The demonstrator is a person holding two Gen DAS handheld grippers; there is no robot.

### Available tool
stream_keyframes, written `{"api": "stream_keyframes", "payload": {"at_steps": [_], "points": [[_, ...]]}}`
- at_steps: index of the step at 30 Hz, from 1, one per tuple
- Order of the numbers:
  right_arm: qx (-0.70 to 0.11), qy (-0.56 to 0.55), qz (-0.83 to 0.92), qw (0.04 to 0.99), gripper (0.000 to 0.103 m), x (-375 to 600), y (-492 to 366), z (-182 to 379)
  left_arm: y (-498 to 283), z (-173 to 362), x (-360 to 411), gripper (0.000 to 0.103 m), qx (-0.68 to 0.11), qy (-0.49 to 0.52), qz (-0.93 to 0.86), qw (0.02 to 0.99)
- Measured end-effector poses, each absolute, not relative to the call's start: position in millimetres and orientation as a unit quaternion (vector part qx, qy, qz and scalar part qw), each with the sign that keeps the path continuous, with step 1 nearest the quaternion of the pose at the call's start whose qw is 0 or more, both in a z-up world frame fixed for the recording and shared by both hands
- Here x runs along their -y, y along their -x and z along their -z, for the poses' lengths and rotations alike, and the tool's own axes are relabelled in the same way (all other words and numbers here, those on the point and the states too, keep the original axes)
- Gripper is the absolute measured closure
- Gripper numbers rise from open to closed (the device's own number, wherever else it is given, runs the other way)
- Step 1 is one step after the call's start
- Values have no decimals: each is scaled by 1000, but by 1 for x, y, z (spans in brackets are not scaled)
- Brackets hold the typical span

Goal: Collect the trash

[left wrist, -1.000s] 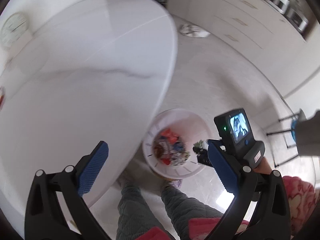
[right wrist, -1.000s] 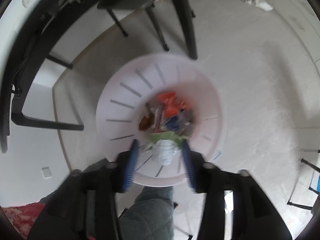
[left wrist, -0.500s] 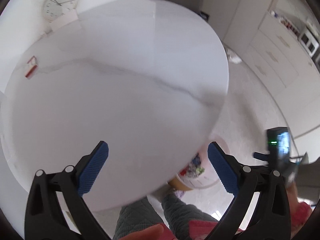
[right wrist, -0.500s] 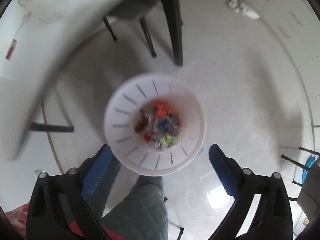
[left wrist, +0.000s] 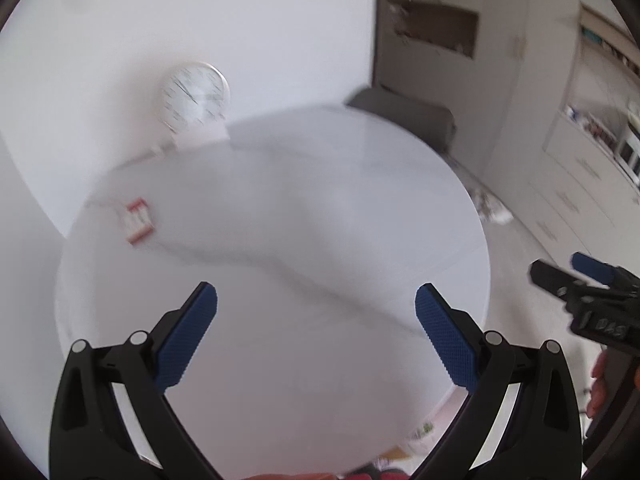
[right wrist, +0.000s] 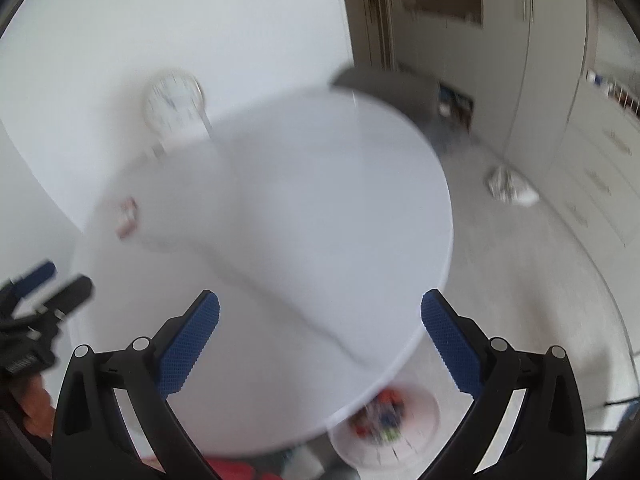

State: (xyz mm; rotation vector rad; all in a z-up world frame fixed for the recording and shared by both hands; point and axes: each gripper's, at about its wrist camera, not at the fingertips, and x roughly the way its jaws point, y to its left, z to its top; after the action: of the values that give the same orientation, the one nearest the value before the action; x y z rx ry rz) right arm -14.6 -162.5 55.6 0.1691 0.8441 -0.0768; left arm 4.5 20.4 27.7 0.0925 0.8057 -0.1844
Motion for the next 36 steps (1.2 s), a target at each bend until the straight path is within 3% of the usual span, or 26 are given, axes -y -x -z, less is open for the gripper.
{"api": "stream_keyframes", "payload": {"at_steps": [7,17,36], "points": [[-352,-49,44,934,3,121,9,-101,-18,-67,-59,8,-366,-22,50,929],[-393,-35,21,919,3,92,6,-70,-16,-38,-84,8,-408,-21,31,912],[-398,-22,26,917,3,85,-3,-63,-24,-34,-81,8,-418,-19,33,908]]}}
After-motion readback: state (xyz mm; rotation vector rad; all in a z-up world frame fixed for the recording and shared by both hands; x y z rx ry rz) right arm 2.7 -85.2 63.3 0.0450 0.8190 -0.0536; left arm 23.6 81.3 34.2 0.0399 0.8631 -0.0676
